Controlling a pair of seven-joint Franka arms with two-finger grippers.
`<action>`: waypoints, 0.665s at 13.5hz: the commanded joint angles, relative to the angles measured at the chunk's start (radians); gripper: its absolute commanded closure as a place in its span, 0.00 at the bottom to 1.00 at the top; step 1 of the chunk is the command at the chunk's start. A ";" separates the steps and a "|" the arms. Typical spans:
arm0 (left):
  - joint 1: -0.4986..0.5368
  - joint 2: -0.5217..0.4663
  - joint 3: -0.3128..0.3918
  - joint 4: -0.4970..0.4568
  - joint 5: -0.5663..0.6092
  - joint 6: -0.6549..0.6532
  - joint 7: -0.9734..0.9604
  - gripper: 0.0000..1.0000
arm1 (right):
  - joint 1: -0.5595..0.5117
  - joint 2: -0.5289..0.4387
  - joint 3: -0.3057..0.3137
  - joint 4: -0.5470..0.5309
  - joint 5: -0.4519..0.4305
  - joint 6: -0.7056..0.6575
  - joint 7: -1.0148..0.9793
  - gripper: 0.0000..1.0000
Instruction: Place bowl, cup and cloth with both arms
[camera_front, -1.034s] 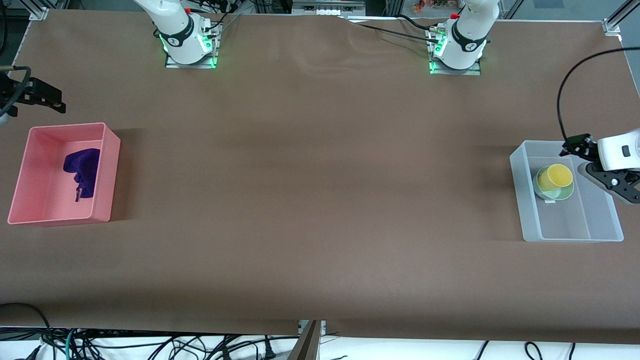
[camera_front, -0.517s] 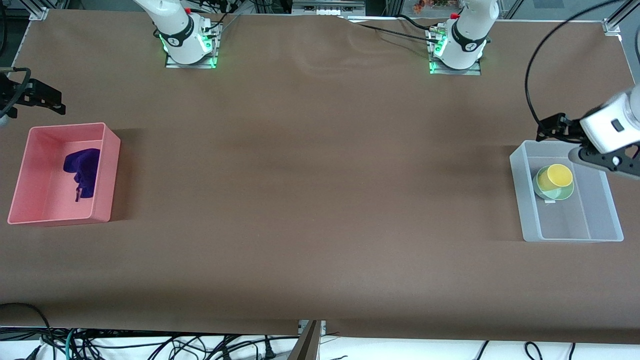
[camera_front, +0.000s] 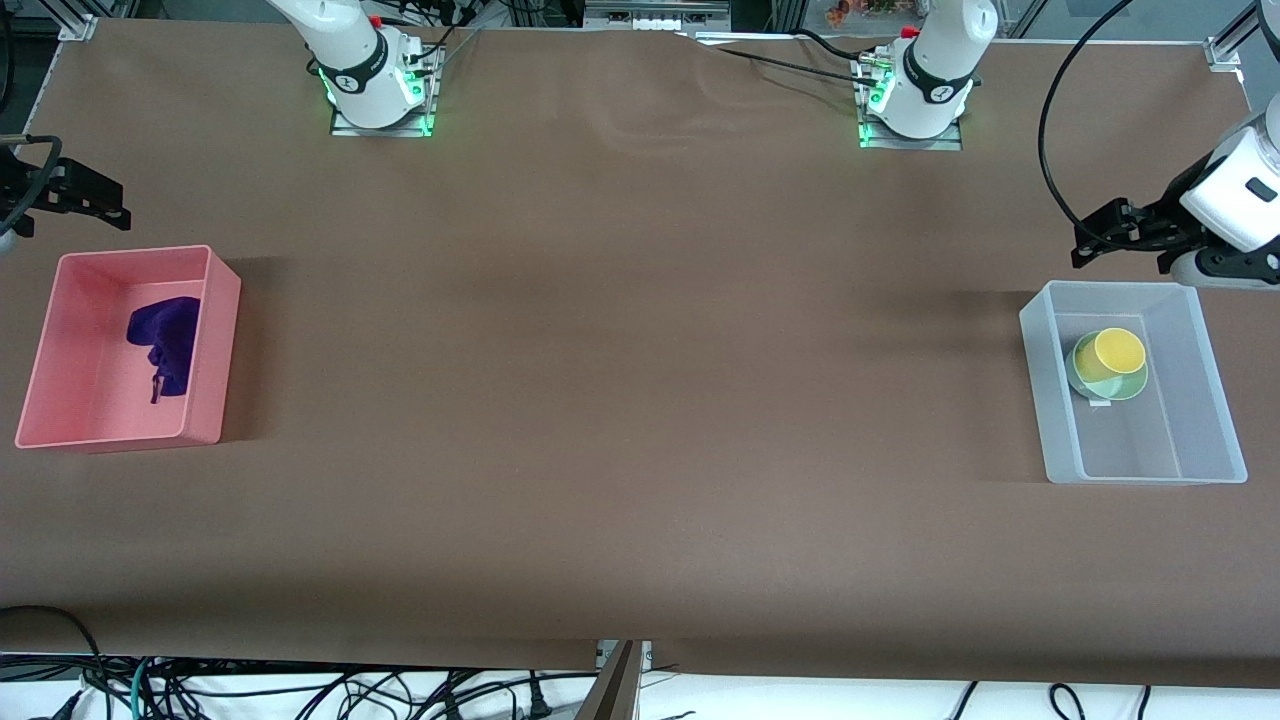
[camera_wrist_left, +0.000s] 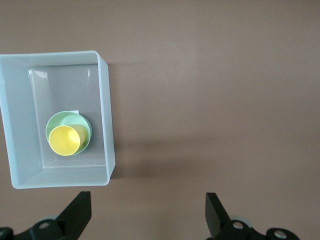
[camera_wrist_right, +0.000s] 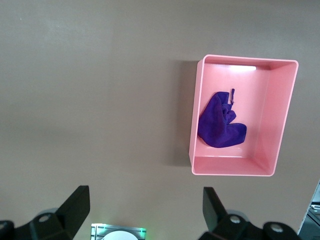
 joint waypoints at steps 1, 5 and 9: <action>-0.009 -0.028 0.011 -0.038 -0.026 0.021 -0.016 0.00 | -0.004 0.009 0.008 0.026 -0.013 -0.005 -0.007 0.00; -0.006 -0.024 0.006 -0.035 -0.026 0.021 -0.014 0.00 | -0.004 0.009 0.008 0.026 -0.013 -0.005 -0.007 0.00; -0.008 -0.013 0.006 -0.028 -0.026 0.012 -0.014 0.00 | -0.004 0.011 0.008 0.026 -0.011 -0.005 -0.001 0.00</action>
